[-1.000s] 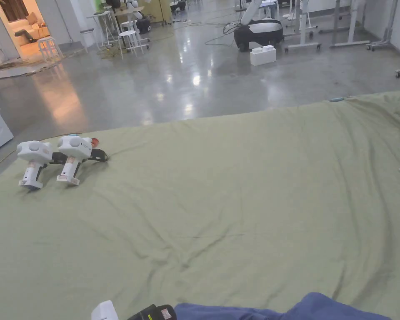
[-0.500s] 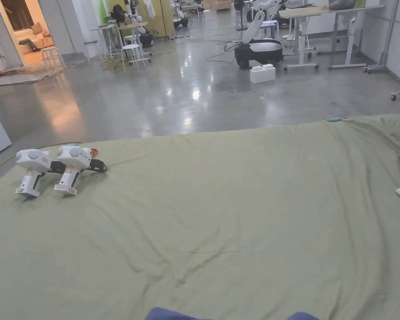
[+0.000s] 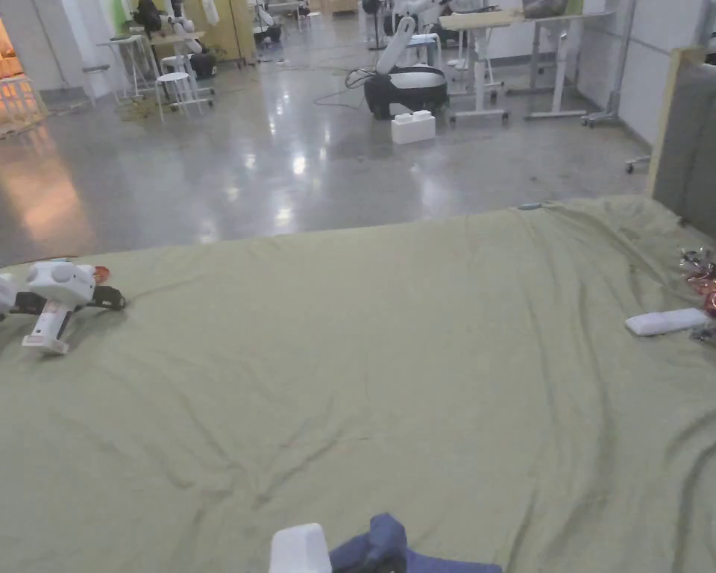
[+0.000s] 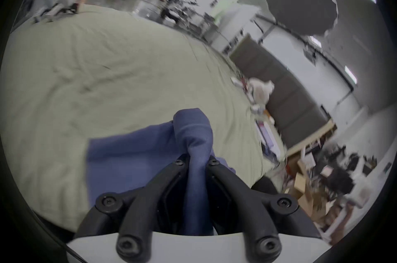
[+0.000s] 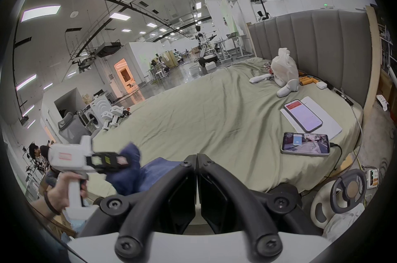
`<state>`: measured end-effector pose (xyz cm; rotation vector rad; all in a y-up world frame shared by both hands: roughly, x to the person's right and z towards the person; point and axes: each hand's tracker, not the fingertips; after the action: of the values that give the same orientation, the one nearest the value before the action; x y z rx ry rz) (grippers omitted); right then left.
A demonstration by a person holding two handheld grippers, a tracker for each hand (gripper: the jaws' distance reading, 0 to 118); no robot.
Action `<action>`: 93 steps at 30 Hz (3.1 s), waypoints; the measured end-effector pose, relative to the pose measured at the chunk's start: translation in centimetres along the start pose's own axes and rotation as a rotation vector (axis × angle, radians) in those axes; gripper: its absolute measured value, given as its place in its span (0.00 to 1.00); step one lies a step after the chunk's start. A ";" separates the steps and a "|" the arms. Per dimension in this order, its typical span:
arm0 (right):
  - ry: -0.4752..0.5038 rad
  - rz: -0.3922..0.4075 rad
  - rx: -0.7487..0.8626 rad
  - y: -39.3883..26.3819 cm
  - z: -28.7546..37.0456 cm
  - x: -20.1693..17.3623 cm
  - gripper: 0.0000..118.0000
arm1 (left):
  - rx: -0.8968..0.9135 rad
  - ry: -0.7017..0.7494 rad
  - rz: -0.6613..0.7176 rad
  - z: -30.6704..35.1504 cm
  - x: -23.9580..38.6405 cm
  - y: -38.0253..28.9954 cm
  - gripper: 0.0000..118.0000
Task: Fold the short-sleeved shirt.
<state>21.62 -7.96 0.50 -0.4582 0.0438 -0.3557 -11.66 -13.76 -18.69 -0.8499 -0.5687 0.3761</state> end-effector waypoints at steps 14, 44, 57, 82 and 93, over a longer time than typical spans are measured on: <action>-0.011 -0.049 -0.036 -1.9 0.4 2.5 0.00 | 0.079 -0.014 0.031 0.8 0.3 -0.7 0.46; 0.010 0.218 -0.548 -6.4 -22.0 -4.0 0.00 | 0.151 0.010 0.185 9.2 -8.5 -2.8 0.85; 0.003 0.144 -0.578 -6.2 -22.1 -3.5 0.00 | -0.060 -0.150 0.390 -1.0 -13.3 -3.4 0.35; 0.097 -0.258 -0.409 -2.0 -11.0 1.7 0.00 | 0.177 0.671 0.553 21.9 -33.3 5.2 0.51; 0.136 -0.110 -0.226 1.7 -10.8 -1.3 0.00 | 0.435 0.814 -0.143 28.3 -14.8 7.3 0.77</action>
<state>19.62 -10.67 -10.00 -0.6613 0.1927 -0.4925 -41.20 -0.24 -14.26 -0.4714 0.2092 -0.0024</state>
